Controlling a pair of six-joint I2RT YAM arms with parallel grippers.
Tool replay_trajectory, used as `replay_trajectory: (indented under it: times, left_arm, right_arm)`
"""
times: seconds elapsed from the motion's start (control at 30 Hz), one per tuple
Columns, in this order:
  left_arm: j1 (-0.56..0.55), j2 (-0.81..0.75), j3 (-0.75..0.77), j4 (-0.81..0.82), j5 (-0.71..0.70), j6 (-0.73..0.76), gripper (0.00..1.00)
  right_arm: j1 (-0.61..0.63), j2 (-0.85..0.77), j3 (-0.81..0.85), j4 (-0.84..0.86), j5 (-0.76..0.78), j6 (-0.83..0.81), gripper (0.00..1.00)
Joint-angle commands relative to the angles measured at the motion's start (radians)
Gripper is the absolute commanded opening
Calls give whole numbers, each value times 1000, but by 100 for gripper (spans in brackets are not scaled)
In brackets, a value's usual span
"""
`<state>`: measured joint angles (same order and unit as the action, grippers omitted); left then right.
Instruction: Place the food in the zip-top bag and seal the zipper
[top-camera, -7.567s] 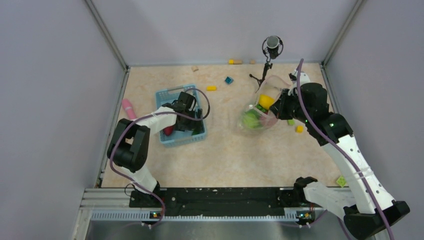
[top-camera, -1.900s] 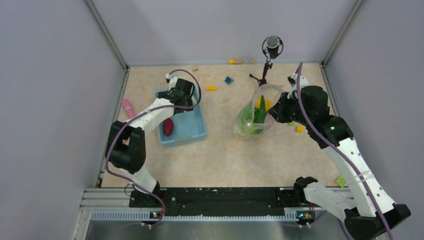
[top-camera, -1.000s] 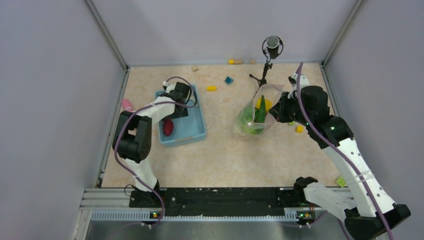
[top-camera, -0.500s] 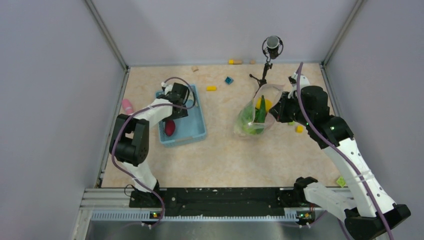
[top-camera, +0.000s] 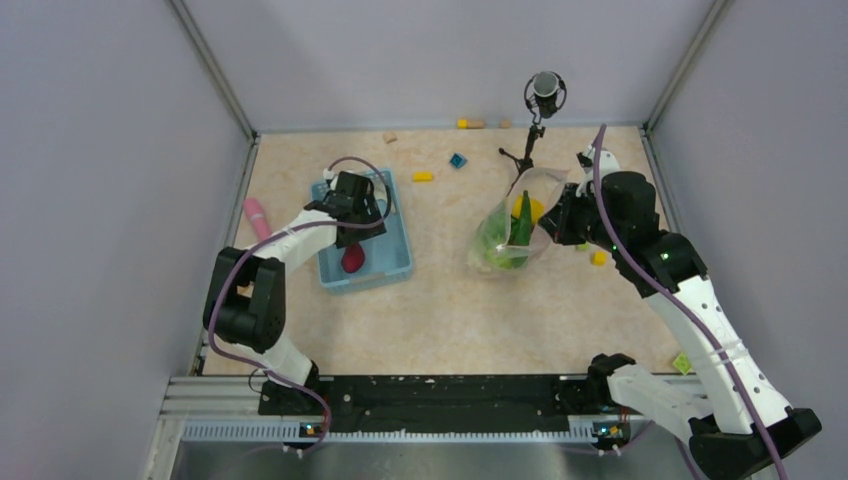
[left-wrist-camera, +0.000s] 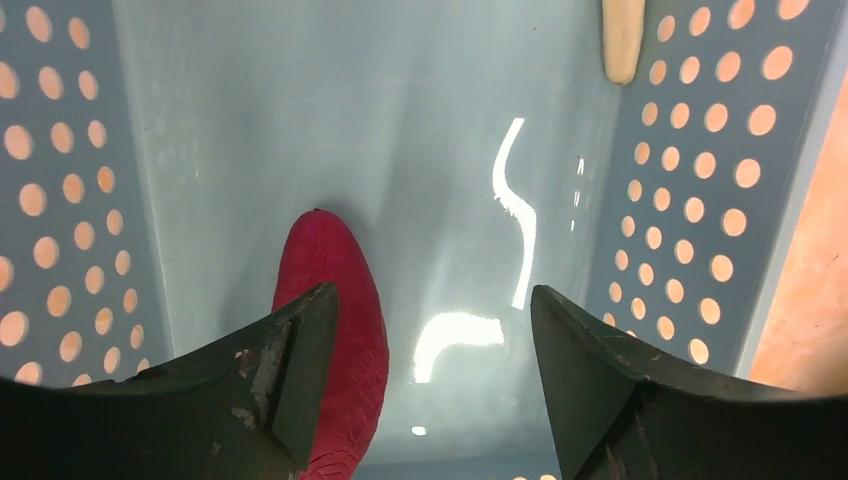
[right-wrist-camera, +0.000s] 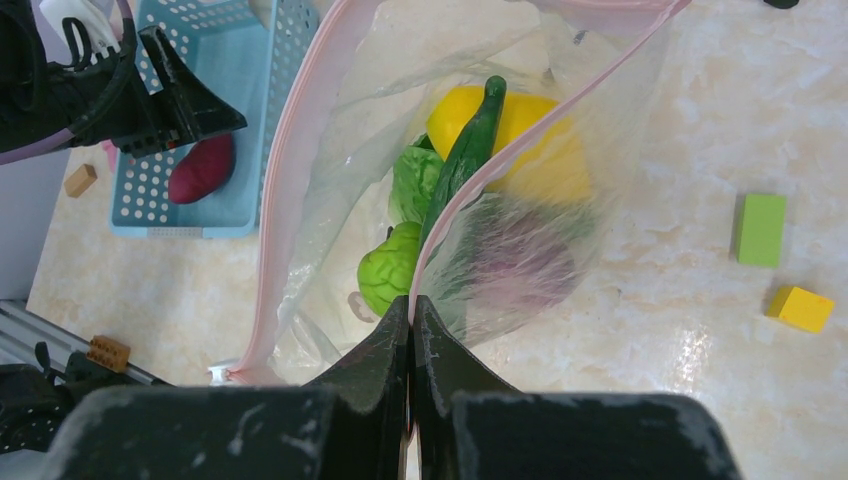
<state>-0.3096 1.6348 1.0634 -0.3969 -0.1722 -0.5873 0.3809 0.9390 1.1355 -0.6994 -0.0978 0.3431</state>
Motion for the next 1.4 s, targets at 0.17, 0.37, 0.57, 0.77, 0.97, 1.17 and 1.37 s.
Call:
replay_trajectory:
  times: [0.17,0.37,0.57,0.77,0.97,1.17,1.37]
  left_arm:
    - [-2,-54,-17,-62,-86,-44,76]
    - [-2,-128,-37,-37,-94,-45,76]
    - [-2,-143,-22,-151,-202,-108,76]
    - [-2,-106,-28,-182,-196,-101,76]
    - [-2,-35,-7,-159,-80,-40,80]
    - [-2,-5,1,-165,-67,-28,86]
    - [-2,5,-5,-165,-65,-25,83]
  right_arm:
    - [-9,10,37,27,16,-3,0]
    - [-8,17,37,26,11,-4,0]
    - [-9,21,35,26,4,-5,0]
    - [-10,21,35,26,4,-5,0]
    - [-10,24,36,22,7,-7,0]
    - [-9,23,38,20,10,-8,0]
    - [-9,22,39,21,12,-9,0]
